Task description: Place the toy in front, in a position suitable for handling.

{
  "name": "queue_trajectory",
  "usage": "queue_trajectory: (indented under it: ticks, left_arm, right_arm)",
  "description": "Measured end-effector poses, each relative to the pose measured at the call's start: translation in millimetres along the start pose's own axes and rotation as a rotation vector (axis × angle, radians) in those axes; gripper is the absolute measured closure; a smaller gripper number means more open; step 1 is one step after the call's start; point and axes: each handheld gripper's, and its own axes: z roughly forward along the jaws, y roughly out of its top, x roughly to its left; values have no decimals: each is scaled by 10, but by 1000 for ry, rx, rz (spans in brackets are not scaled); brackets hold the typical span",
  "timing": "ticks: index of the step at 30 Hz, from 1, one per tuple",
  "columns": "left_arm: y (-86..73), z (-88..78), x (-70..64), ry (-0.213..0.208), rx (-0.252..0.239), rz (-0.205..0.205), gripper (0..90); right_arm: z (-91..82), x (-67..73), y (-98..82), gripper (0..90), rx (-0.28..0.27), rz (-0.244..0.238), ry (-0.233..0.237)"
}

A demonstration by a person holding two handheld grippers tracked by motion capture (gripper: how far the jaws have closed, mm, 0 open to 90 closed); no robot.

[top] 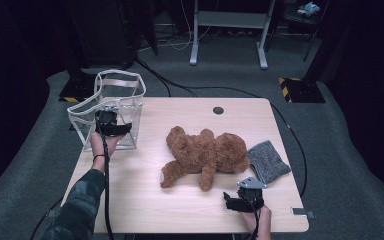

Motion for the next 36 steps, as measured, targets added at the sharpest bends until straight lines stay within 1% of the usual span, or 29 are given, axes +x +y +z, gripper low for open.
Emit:
queue_trajectory:
  ticks: [1,2,3,4,5,6,7,9,11,12,15,17,18,19,21,22,23,24,25,26,27,28,29,30,31,33,34,36]
  left_arm:
    - [-1,-17,-9,-2,-2,-6,328]
    - [-1,-36,-10,-5,-3,1,318]
    - [-1,-55,-16,-11,-5,-3,311]
    - [0,-77,-25,-13,-2,-4,301]
    - [2,-100,-29,-19,-2,4,293]
    - [-1,-123,-43,-23,-7,2,287]
    - [-9,-145,-58,-19,-16,15,281]
    - [-34,-168,-97,-26,-18,24,273]
    - [-62,-190,-124,-27,-11,36,261]
    - [-77,-197,-129,-37,-8,34,254]
    - [-91,-226,-148,-63,3,22,228]
    - [-103,-253,-187,-60,-5,43,221]
    - [-115,-265,-210,-61,-2,54,219]
    - [-128,-275,-225,-71,3,61,214]
    - [-158,-290,-262,-77,2,68,204]
    - [-172,-299,-273,-84,7,72,201]
    - [-181,-305,-282,-99,11,63,194]
    - [-194,-312,-300,-95,3,63,185]
    - [-206,-322,-321,-97,1,74,186]
    - [-224,-329,-344,-105,8,83,186]
    - [-236,-329,-360,-110,9,87,184]
    - [-270,-327,-405,-112,14,98,181]
    - [-286,-328,-419,-122,17,96,177]
    - [-286,-328,-419,-122,17,96,175]
    - [-326,-335,-463,-126,16,99,174]
    - [-340,-336,-478,-131,20,103,174]
    - [-363,-341,-502,-131,22,105,171]
    - [-440,-360,-562,-150,28,109,165]
  right_arm:
    - [1,0,0,140,1,1,-2]
    - [2,-3,1,136,2,-2,-1]
    - [3,-2,3,130,5,-1,1]
    - [8,1,3,120,2,5,-9]
    - [8,-3,4,115,5,5,-13]
    - [6,-10,4,111,9,-4,-10]
    - [7,-14,3,103,10,-8,-12]
    - [10,-13,4,86,15,-2,-20]
    - [16,-7,6,69,13,16,-24]
    - [17,-8,4,66,14,17,-20]
    - [7,-22,2,57,20,1,-5]
    - [-15,-33,-1,60,10,-12,8]
    - [-21,-31,-5,56,6,3,12]
    - [-36,-48,-15,54,8,3,14]
    - [-64,-78,-29,52,3,2,14]
    - [-78,-91,-38,52,-5,9,13]
    - [-90,-108,-44,50,-5,6,18]
    - [-97,-123,-48,50,-3,-4,13]
    - [-108,-128,-58,51,0,-2,12]
    - [-118,-141,-62,51,-6,-12,13]
    - [-131,-141,-69,50,-6,5,11]
    - [-145,-146,-77,51,-3,8,6]
    - [-157,-176,-91,50,-5,4,9]
    - [-157,-176,-91,50,-5,4,9]
    - [-172,-211,-110,50,-12,6,5]
    - [-175,-232,-119,50,-7,9,-1]
    - [-178,-250,-125,50,-7,2,-4]
    - [-191,-293,-143,50,-5,11,-8]
